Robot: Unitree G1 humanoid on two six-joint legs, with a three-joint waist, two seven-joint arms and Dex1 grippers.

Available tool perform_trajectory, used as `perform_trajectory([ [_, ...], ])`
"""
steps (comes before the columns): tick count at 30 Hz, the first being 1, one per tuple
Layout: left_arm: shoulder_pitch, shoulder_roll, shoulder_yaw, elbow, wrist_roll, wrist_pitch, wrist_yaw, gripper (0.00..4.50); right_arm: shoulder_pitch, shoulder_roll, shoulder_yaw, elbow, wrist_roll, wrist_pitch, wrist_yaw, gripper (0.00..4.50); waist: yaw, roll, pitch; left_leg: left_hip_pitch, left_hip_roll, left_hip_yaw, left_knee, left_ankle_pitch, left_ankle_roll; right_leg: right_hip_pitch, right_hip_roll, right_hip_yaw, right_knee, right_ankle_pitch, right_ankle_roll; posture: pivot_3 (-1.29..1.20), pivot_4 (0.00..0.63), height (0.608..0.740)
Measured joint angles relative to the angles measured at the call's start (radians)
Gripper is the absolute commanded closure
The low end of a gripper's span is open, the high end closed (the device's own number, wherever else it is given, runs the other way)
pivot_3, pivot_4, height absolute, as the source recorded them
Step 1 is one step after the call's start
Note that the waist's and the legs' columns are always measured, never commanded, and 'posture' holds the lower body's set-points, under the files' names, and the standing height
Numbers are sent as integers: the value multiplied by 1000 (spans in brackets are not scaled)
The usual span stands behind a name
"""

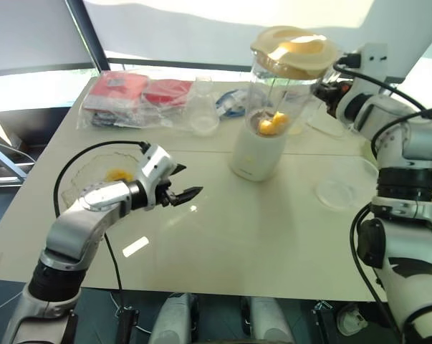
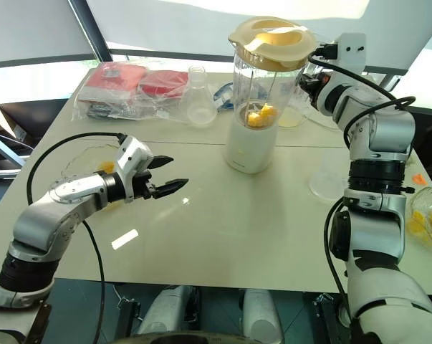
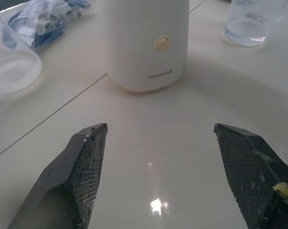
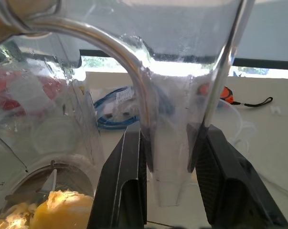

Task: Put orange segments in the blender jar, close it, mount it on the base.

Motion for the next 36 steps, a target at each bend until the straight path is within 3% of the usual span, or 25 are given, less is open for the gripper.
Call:
perform_trajectory([
  [26, -23, -55, -4, 45, -13, -14, 5, 791, 6, 58, -13, -88, -19, 97, -122, 3653, -2, -3, -2, 6, 0, 0, 0, 0, 0, 4, 0, 0, 2, 0, 0, 0, 150, 740],
  [33, -50, -64, 14, 65, -34, 3, 8, 760, 104, 60, 61, -57, -41, 145, -103, 137, -3, -2, -1, 2, 0, 1, 0, 0, 0, 1, 1, 1, 2, 0, 0, 0, 150, 740],
  [36, -50, -64, 15, 69, -35, 2, 6, 760, 106, 39, 63, -71, -49, 146, -102, 60, -1, -2, -1, -2, 0, 1, 0, 0, -1, -3, 1, 1, 3, 0, 0, 0, 150, 740],
])
